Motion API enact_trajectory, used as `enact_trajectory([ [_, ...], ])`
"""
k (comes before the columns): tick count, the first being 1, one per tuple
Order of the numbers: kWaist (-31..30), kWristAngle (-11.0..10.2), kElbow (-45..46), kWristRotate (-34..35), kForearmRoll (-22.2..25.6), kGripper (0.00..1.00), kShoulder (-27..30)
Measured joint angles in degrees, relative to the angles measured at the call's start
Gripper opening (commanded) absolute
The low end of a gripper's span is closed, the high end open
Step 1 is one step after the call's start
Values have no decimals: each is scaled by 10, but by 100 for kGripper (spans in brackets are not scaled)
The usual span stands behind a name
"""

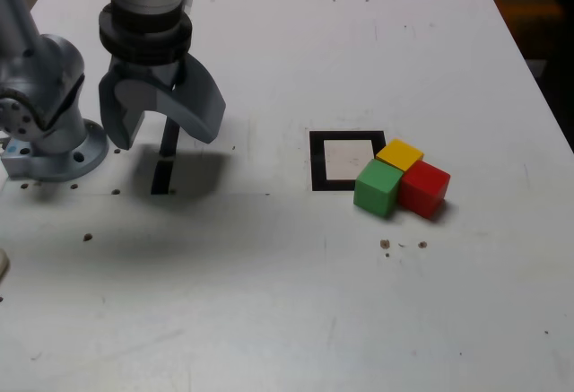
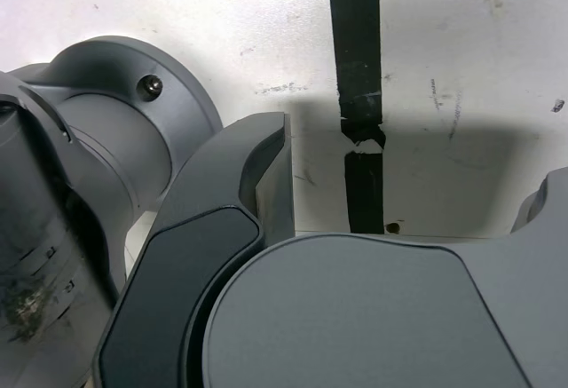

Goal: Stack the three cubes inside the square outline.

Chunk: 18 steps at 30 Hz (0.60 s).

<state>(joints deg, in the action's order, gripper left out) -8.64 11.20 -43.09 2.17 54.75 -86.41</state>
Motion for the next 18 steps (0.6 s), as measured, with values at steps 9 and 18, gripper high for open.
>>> enact_trajectory([
  [9, 0, -3, 2, 0, -15, 100, -8],
  [18, -2, 3, -1, 13, -10, 100, -8],
])
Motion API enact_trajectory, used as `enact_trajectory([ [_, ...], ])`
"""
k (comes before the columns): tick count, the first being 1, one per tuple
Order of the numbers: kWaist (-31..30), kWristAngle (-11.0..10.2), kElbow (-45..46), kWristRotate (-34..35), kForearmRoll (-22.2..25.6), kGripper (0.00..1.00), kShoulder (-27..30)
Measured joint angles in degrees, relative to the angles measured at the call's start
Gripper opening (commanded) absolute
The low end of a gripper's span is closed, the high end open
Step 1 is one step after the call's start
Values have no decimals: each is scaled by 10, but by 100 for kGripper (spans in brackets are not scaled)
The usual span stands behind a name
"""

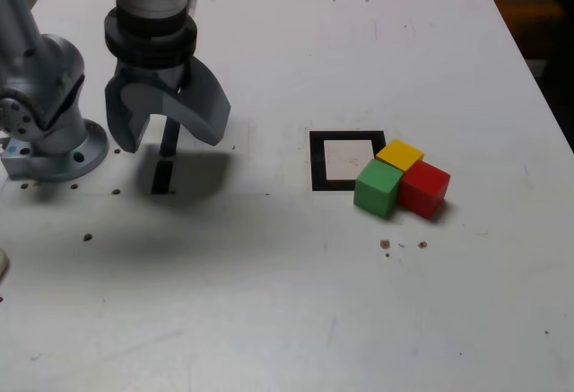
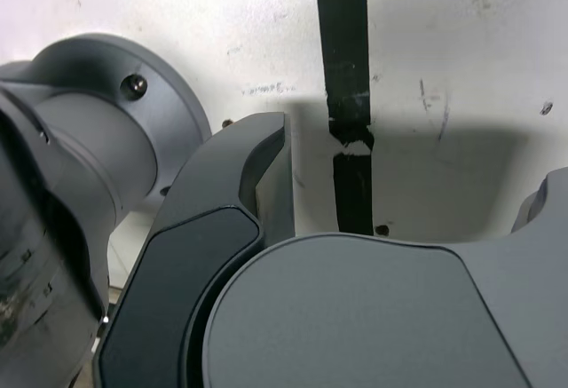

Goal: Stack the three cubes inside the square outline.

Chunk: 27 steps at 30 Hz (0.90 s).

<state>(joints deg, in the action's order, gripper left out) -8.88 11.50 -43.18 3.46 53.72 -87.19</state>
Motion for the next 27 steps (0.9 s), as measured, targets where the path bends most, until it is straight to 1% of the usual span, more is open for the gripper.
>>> enact_trajectory([
  [2, -3, 4, -18, 9, 17, 100, 1],
  [4, -6, 7, -53, 23, 45, 100, 4],
  [6, -10, 4, -89, 45, 79, 100, 7],
  [8, -20, -12, -124, 82, 114, 100, 9],
  [11, -44, -47, -180, 143, 166, 100, 2],
  [13, -59, -60, -217, 184, 192, 100, -11],
  [14, -72, -68, -245, 214, 219, 100, -28],
  [16, -99, -68, -287, 260, 263, 100, -61],
  [17, -106, -67, -304, 280, 276, 100, -76],
  [20, -122, -65, -362, 343, 306, 100, -124],
  [23, -137, -62, -417, 404, 319, 100, -173],
  [27, -146, -56, -493, 437, 331, 100, -239],
])
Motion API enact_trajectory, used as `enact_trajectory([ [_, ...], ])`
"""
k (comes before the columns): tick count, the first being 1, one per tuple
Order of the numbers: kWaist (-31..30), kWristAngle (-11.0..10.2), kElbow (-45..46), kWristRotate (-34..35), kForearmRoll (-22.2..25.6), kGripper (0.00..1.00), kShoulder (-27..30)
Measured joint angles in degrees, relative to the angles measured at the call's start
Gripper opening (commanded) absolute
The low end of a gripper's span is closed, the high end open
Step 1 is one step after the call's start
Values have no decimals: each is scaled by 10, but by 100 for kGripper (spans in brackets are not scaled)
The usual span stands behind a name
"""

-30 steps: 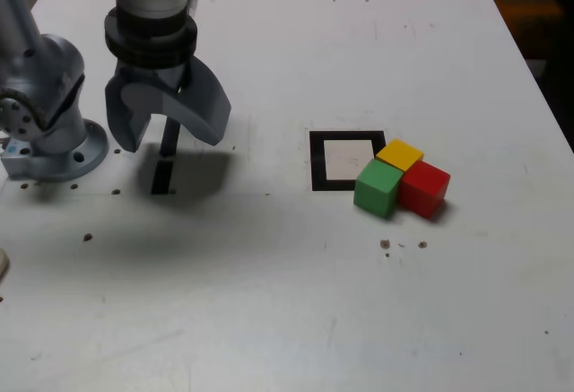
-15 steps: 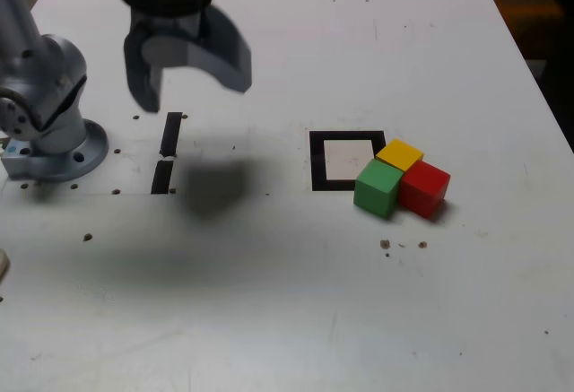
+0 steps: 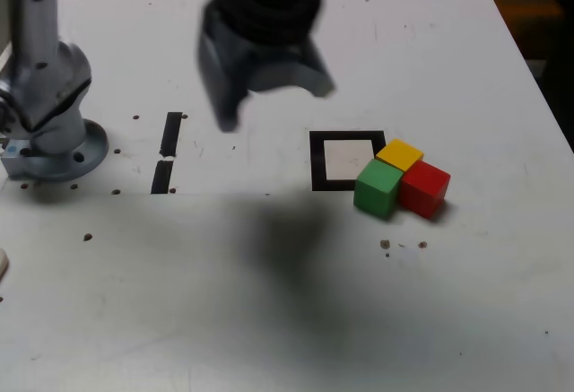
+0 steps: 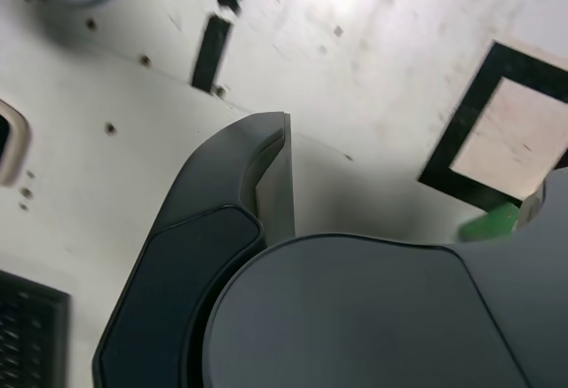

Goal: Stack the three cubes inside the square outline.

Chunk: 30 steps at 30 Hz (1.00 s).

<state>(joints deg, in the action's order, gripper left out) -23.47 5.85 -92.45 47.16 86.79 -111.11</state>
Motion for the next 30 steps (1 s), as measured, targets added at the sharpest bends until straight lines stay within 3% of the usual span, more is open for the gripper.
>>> enact_trajectory([
  [7, -15, 36, -137, 84, 45, 100, -60],
  [18, -13, 72, -345, 195, 47, 99, -131],
  [22, -8, 57, -361, 233, 40, 99, -162],
  [30, -1, 40, -338, 281, 4, 99, -166],
])
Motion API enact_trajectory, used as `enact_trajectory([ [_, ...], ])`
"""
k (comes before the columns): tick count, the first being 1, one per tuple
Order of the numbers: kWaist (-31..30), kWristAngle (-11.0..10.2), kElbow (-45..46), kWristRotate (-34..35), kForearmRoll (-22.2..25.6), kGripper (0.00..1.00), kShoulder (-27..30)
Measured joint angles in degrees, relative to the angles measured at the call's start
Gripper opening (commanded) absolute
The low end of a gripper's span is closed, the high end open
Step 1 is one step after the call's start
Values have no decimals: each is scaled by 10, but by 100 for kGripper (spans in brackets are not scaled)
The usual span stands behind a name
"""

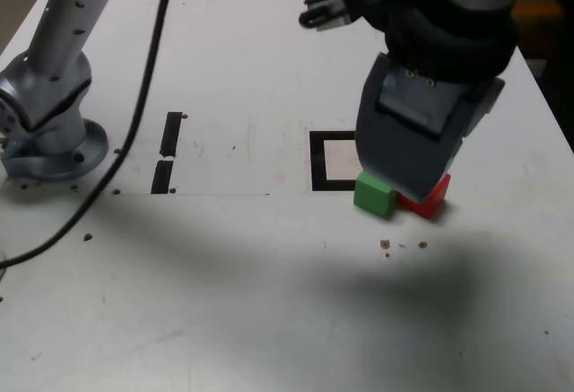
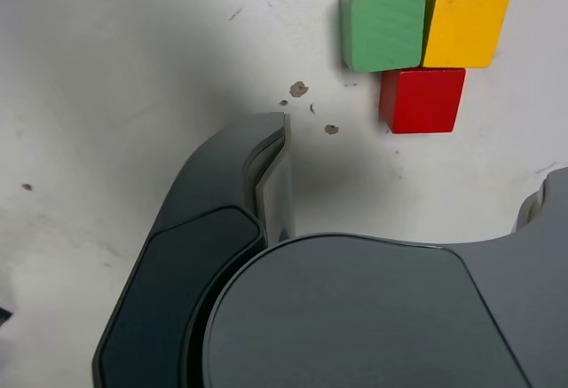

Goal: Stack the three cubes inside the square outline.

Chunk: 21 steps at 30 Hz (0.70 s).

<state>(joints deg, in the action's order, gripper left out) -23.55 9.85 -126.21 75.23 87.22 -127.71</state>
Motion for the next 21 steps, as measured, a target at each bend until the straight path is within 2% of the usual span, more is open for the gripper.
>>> enact_trajectory([
  [7, 19, -7, 31, 3, -67, 99, -9],
  [11, 37, -4, 60, 3, -91, 97, -13],
  [15, 43, -3, 75, 3, -99, 94, -13],
  [21, 49, 2, 81, 3, -93, 96, -18],
])
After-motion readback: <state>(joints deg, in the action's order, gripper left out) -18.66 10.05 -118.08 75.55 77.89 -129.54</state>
